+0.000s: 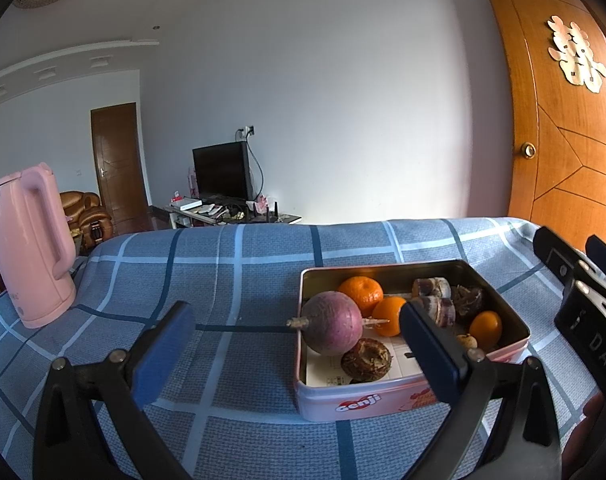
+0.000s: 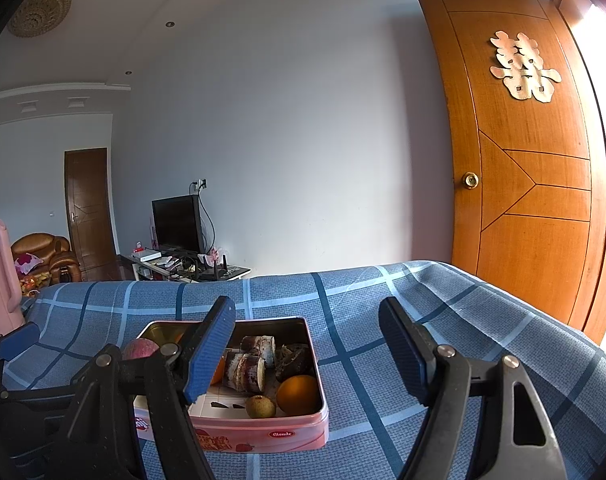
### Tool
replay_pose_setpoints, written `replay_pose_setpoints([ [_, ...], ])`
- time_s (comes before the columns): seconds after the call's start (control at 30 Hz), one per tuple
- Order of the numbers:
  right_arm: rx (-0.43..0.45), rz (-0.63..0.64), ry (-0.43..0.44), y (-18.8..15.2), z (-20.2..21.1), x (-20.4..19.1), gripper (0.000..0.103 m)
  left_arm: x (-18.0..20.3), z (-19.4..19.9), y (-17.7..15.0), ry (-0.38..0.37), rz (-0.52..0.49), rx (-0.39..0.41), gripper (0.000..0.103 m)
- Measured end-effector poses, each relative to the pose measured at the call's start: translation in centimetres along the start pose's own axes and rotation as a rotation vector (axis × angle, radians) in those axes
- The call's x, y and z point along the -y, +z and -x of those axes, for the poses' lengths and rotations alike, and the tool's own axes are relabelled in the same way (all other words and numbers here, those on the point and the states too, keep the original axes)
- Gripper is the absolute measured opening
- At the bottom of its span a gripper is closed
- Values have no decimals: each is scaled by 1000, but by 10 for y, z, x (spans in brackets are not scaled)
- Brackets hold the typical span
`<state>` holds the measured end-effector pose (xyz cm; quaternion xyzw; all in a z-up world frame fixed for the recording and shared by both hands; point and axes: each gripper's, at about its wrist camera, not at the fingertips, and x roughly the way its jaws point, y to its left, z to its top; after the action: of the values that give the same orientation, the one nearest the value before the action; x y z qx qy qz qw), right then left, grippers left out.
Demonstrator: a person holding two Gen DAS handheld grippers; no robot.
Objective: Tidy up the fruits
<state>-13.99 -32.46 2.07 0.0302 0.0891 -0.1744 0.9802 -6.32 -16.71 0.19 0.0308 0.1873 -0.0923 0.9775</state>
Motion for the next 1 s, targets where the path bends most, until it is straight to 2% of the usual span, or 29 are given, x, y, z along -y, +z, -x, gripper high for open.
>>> replay_pose_setpoints([
  [0.77, -6, -2, -9, -1, -1, 1, 75, -4, -7, 0, 38, 26, -39, 103],
  [0.87, -3, -17, -38, -2, 0, 5, 75, -7, -8, 0, 43, 42, -50, 103],
  [1.0, -55, -60, -157, -3, -6, 23, 78, -14, -15, 0, 40, 76, -88, 103],
])
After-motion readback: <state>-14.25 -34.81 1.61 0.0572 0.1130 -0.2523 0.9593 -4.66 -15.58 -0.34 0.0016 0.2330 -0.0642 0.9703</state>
